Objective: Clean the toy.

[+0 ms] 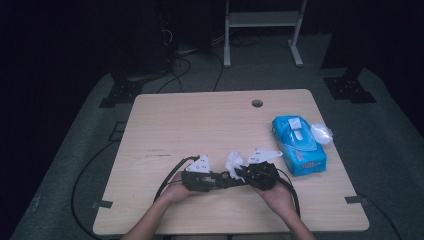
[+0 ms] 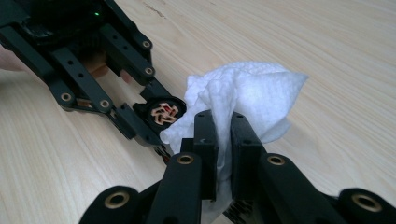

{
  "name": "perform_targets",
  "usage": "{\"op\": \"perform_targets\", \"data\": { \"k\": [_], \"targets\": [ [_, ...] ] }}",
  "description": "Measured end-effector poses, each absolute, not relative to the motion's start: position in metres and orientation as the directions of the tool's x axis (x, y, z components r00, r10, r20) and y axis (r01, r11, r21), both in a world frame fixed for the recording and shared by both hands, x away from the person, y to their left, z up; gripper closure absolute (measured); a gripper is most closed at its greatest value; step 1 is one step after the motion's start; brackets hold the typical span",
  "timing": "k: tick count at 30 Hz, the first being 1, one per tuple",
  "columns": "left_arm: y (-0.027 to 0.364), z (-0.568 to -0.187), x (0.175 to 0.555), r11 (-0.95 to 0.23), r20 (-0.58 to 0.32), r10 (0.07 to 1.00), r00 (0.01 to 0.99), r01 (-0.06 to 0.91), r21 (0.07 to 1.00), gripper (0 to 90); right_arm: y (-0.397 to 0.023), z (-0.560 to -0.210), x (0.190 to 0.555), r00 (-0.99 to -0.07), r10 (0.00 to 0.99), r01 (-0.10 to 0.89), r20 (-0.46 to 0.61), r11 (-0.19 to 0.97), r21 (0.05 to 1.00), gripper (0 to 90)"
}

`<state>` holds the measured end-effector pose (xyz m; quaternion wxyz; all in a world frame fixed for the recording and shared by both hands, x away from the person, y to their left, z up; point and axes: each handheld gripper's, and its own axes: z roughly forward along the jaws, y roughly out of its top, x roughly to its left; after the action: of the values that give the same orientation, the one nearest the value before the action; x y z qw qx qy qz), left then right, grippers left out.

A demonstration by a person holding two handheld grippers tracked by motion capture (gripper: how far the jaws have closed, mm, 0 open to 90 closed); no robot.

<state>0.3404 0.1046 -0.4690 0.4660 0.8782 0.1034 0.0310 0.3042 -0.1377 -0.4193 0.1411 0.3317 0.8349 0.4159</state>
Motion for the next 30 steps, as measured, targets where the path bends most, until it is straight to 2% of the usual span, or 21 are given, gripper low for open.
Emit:
{"op": "perform_targets", "data": {
  "k": [4, 10, 14, 17, 23, 30],
  "targets": [
    [0.105, -0.469, 0.341, -0.549, -0.038, 0.208, 0.977, 0.149, 0.823, 70.5, -0.155, -0.419, 0.305, -0.707, 0.706, 0.452, 0.040, 0.408, 0.793, 82.9],
    [0.105, -0.469, 0.341, -0.550, -0.037, 0.209, 0.977, 0.148, 0.822, 70.4, -0.157, -0.418, 0.303, -0.712, 0.701, 0.451, 0.036, 0.418, 0.789, 83.0],
    [0.106, -0.469, 0.342, -0.550, -0.037, 0.207, 0.978, 0.148, 0.822, 70.5, -0.176, -0.418, 0.304, -0.675, 0.738, 0.465, 0.019, 0.405, 0.787, 83.0],
    [0.105, -0.469, 0.342, -0.548, -0.039, 0.208, 0.977, 0.150, 0.823, 70.4, -0.189, -0.419, 0.304, -0.648, 0.759, 0.491, 0.054, 0.362, 0.793, 82.9],
    [0.106, -0.469, 0.342, -0.549, -0.039, 0.211, 0.977, 0.152, 0.822, 70.4, -0.179, -0.419, 0.300, -0.690, 0.723, 0.458, 0.041, 0.392, 0.798, 82.9],
    [0.106, -0.469, 0.342, -0.548, -0.039, 0.211, 0.977, 0.151, 0.823, 70.5, -0.209, -0.423, 0.305, -0.615, 0.784, 0.524, 0.086, 0.324, 0.788, 82.9]
  ]
}}
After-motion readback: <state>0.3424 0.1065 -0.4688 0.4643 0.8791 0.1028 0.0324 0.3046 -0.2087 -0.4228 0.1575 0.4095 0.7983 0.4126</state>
